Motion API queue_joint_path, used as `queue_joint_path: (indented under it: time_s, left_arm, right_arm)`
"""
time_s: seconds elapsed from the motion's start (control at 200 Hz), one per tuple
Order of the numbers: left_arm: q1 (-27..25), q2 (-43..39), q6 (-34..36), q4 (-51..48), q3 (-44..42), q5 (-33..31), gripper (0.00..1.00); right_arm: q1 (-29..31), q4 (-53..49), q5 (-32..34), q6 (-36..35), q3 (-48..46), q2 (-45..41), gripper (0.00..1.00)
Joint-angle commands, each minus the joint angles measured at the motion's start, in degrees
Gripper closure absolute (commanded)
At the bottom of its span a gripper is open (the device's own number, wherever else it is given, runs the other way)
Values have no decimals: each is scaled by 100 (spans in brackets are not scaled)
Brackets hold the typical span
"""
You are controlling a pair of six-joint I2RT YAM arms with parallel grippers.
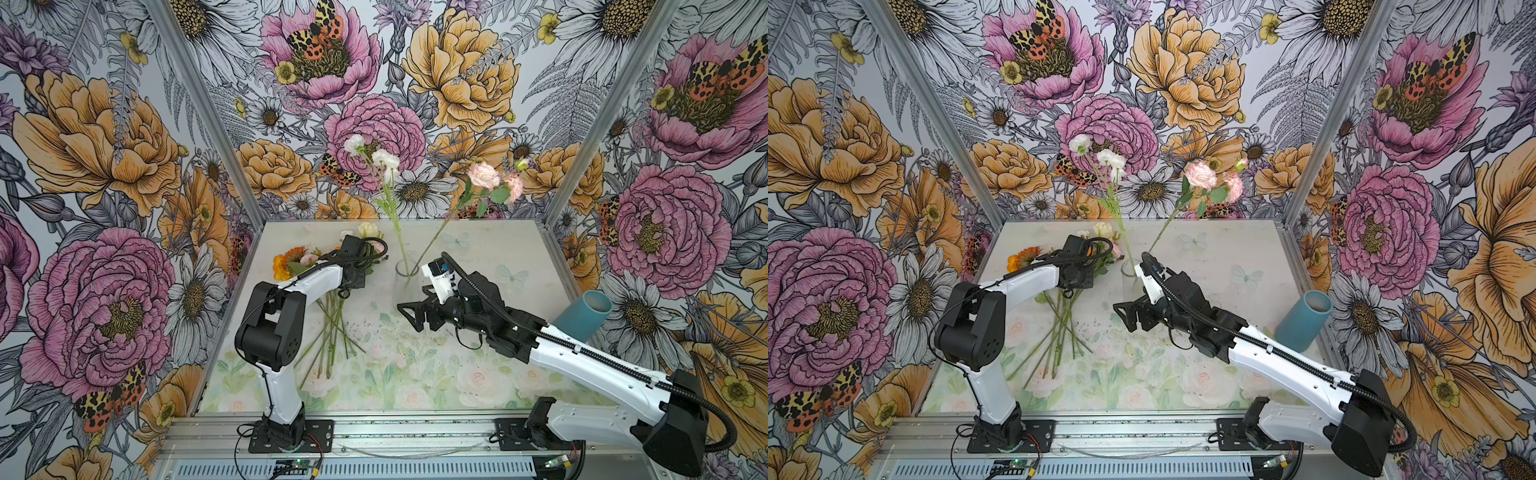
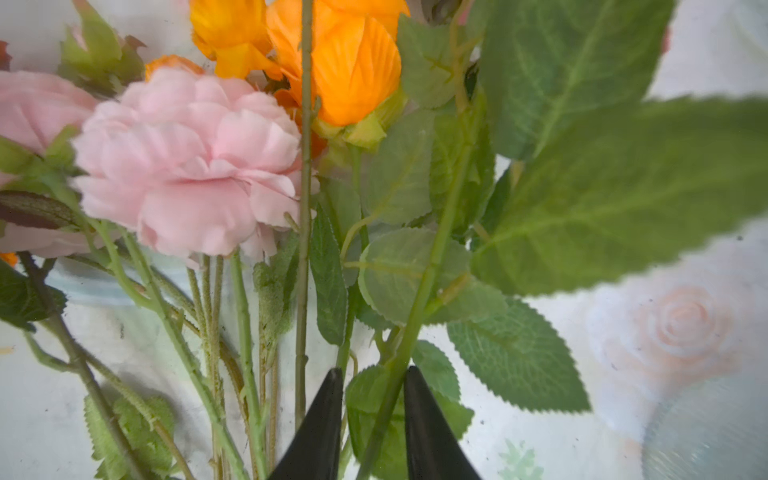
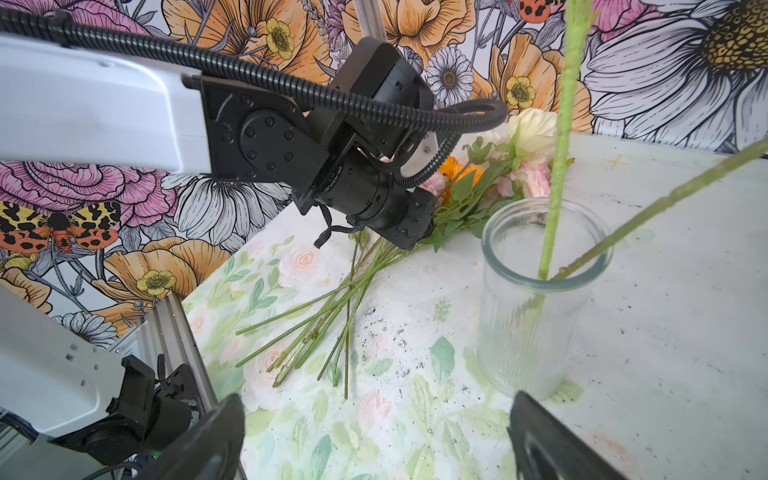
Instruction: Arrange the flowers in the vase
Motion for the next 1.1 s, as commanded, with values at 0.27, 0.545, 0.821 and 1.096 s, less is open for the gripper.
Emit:
queue_joint_path:
  time_s: [0.27, 0.545, 0.821, 1.096]
  left_arm:
    - [-47, -36, 46, -167, 150, -192, 95]
    - [-64, -878, 7, -405, -30, -324, 100]
    - [-60, -1943, -115, -510, -402, -317, 100]
    - [-222, -4122, -465, 350, -1218, 951, 100]
  right_arm:
    - [6, 62, 108, 70, -34, -89, 1]
    - [3, 66, 31, 81, 77, 42, 1]
    - [3, 123, 18, 135, 148, 160, 0]
    - [3, 571, -487, 260, 552, 822, 1]
